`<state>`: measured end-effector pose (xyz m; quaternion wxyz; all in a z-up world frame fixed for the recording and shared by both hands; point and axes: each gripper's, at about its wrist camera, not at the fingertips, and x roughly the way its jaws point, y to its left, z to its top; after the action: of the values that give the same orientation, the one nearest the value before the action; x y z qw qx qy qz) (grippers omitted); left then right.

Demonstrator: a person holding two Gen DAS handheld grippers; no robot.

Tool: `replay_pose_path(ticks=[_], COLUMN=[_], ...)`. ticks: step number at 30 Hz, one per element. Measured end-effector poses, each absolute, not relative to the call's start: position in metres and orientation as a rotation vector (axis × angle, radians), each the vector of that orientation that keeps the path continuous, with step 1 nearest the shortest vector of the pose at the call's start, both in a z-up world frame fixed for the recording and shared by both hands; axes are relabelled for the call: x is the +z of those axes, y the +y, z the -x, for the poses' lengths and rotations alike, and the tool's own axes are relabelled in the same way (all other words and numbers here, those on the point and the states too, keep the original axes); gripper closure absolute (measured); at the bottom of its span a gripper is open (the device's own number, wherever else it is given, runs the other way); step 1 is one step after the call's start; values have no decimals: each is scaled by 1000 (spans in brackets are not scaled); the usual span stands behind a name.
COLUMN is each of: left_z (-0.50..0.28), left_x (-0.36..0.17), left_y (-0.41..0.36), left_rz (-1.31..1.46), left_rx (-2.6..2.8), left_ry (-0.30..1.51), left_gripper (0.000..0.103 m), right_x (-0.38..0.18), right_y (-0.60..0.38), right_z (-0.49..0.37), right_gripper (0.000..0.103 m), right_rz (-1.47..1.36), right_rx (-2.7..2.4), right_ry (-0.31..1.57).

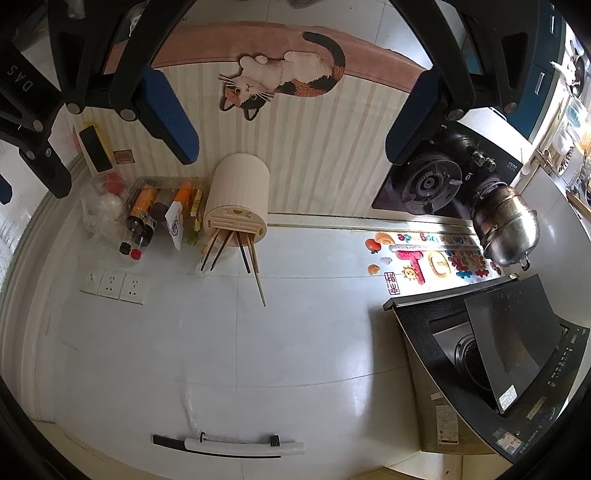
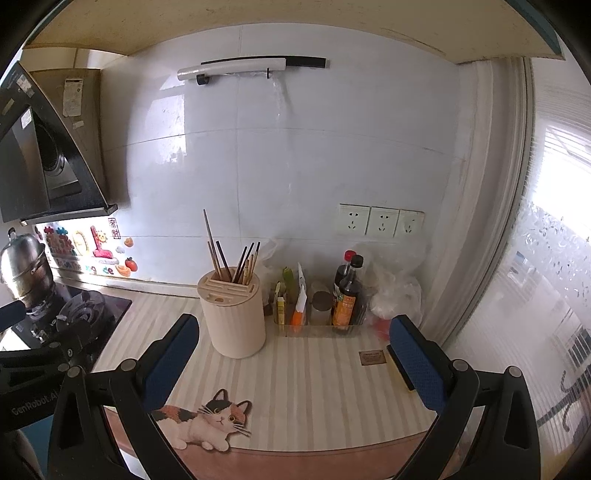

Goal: Organize utensils

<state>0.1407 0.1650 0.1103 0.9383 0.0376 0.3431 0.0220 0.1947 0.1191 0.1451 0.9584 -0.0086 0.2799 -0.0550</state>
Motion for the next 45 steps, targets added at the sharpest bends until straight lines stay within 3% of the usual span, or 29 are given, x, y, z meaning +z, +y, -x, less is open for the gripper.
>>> replay_pose_path(ticks=[45], left_z=[-135], left_x=[112], left_y=[163], left_rz=[-80], left_rx=[44], left_ry=[692], left_gripper=[0], right_x=[141], right_y=[119], right_z=[-188], right_gripper=[0], right_rz=[6], right_rx=[-106], right_ry=[584])
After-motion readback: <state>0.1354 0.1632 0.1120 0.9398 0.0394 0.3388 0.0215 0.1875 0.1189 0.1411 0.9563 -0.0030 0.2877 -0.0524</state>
